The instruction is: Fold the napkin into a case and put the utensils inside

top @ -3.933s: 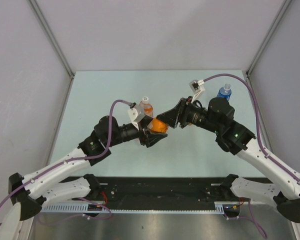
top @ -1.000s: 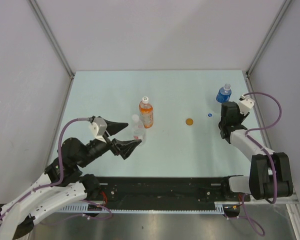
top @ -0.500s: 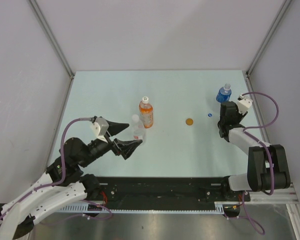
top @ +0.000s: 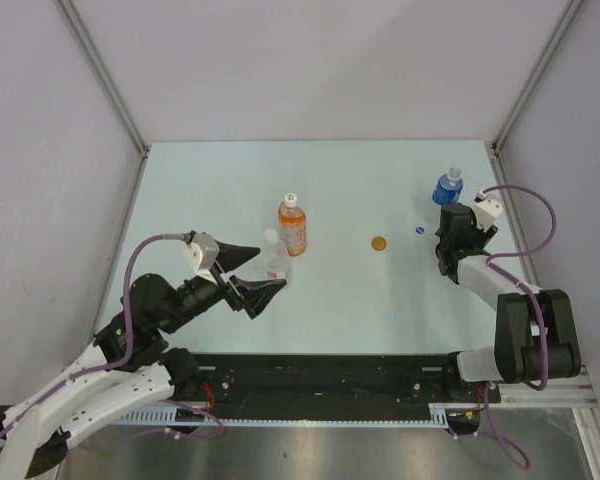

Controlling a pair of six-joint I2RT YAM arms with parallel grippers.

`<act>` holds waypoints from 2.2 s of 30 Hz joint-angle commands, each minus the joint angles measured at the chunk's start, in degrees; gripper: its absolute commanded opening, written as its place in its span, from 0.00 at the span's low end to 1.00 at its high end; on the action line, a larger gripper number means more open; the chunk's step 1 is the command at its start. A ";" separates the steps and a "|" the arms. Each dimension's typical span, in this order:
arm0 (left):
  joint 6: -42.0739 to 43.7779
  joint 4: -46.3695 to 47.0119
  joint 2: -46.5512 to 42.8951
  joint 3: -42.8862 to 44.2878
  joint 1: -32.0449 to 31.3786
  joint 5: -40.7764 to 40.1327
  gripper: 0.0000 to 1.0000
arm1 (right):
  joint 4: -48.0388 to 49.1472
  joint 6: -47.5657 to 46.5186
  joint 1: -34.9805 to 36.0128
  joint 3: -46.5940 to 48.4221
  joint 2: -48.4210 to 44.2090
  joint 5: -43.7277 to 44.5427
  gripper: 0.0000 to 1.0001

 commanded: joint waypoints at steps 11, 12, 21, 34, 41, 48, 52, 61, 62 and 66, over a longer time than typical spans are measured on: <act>-1.29 1.66 -0.64 -0.68 0.17 0.33 1.00 | -5.48 3.75 0.61 0.60 -5.14 0.37 0.73; -1.20 1.66 -0.64 -0.68 0.17 0.24 1.00 | -5.92 3.92 0.70 0.86 -5.50 0.28 0.75; -1.20 2.27 -0.02 -0.77 0.17 0.33 1.00 | -11.89 5.06 1.84 3.59 -9.01 -1.04 0.85; 0.12 1.04 0.50 2.66 0.17 -5.19 1.00 | -28.75 9.37 7.53 11.49 -26.85 -4.38 0.95; 0.65 -7.03 4.88 8.27 0.35 -25.48 1.00 | -28.08 3.32 35.20 17.83 -32.23 -6.04 0.93; -8.22 -16.53 4.83 9.00 4.65 -35.26 1.00 | -17.71 -5.65 57.02 20.02 -21.79 -8.24 0.93; -13.31 -18.99 -0.45 5.49 5.62 -37.46 1.00 | -15.77 -8.47 60.37 21.34 -16.94 -7.98 0.93; -15.80 -23.13 -2.05 4.15 5.71 -37.47 1.00 | -4.61 -10.14 58.88 21.26 -12.63 -11.76 0.97; -15.70 -23.39 -1.96 4.24 5.71 -37.29 1.00 | -3.73 -9.96 58.88 21.26 -12.54 -11.59 0.97; -14.74 -23.22 -2.92 4.07 5.71 -37.38 1.00 | -3.72 -9.26 57.83 21.26 -12.01 -11.59 0.97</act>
